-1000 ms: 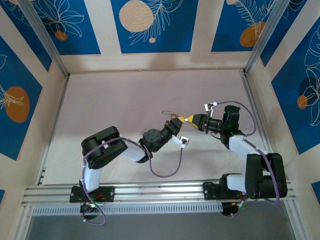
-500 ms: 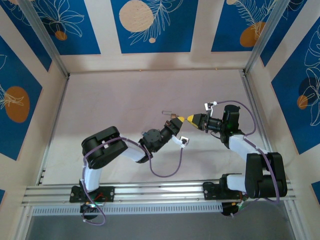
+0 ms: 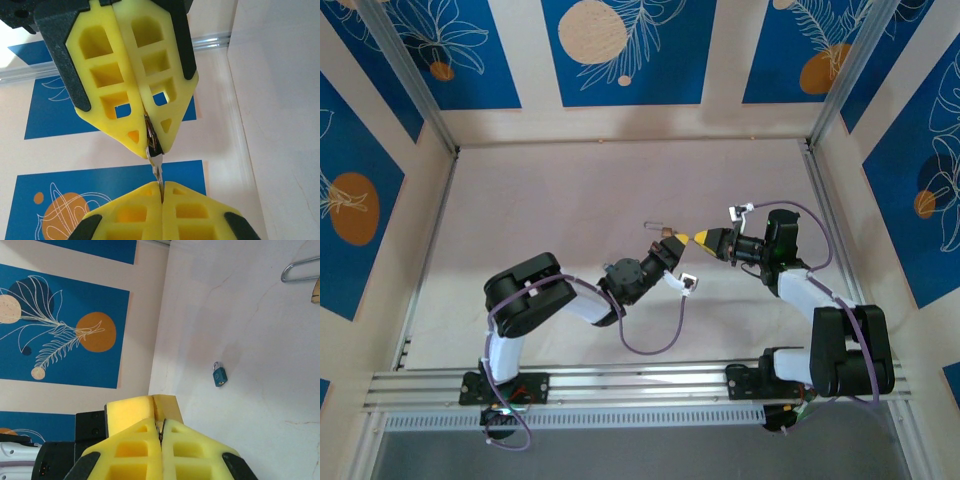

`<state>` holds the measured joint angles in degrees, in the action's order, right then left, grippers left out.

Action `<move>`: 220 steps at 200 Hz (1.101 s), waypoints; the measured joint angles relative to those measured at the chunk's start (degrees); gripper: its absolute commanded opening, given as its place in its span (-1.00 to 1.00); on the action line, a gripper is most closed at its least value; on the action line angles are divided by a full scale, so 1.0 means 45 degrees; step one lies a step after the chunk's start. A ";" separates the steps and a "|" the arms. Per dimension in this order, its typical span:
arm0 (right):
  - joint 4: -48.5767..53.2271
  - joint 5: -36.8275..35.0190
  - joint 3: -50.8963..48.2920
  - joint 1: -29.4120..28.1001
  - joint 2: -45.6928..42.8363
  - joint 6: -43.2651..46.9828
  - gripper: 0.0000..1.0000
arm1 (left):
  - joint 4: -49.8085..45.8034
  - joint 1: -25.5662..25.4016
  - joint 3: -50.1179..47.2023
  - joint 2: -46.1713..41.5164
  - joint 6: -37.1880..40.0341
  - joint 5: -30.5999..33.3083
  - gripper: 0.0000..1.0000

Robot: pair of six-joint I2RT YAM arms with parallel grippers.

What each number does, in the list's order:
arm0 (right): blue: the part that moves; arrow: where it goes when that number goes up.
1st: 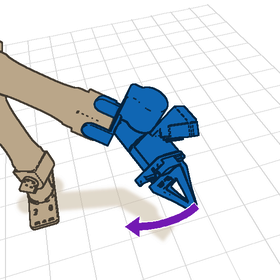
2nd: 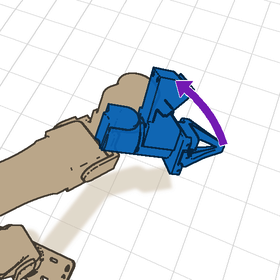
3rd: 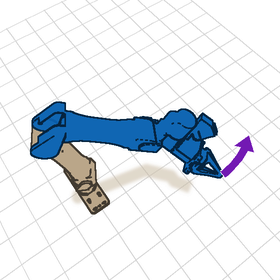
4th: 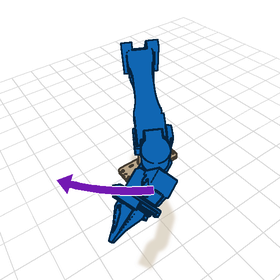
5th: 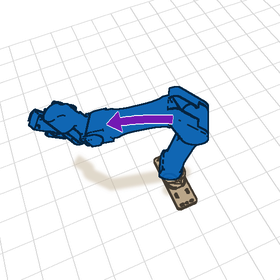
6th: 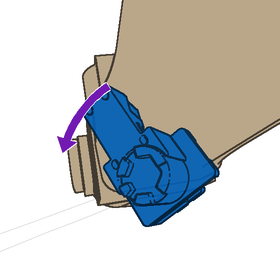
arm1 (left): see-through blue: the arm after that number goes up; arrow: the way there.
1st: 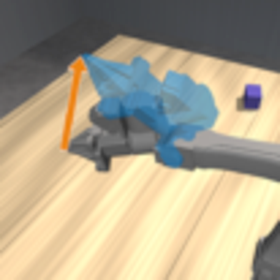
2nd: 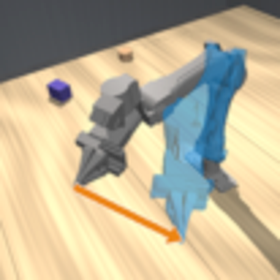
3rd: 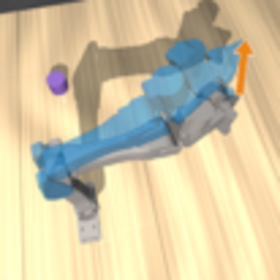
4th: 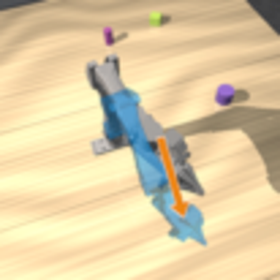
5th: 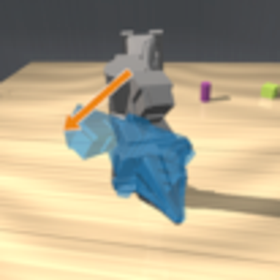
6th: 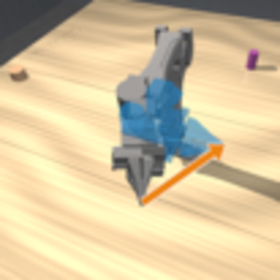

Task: Unlock with the key

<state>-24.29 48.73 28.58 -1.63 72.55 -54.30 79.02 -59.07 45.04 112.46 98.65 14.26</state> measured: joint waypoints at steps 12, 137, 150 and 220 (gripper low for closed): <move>0.0087 -0.0083 0.0019 -0.0034 0.0000 0.0049 -1.00 | -0.0010 0.0000 -0.0005 0.0010 0.0073 0.0049 -1.00; 0.1613 -0.1112 0.0155 -0.0476 -0.0675 0.1151 -1.00 | 0.0010 -0.0107 0.0000 0.0053 0.0306 0.0272 -0.01; 0.1617 -0.1141 0.0155 -0.0549 -0.0695 0.1200 -1.00 | 0.0010 -0.0107 -0.0005 0.0058 0.0316 0.0277 -0.23; 0.1758 -0.1467 0.0160 -0.0821 -0.0782 0.1355 -1.00 | 0.0155 -0.0107 0.0000 0.0204 0.0185 0.0573 -1.00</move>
<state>-16.38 42.13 29.30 -5.32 69.04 -48.21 79.72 -59.55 45.04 113.38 99.48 16.84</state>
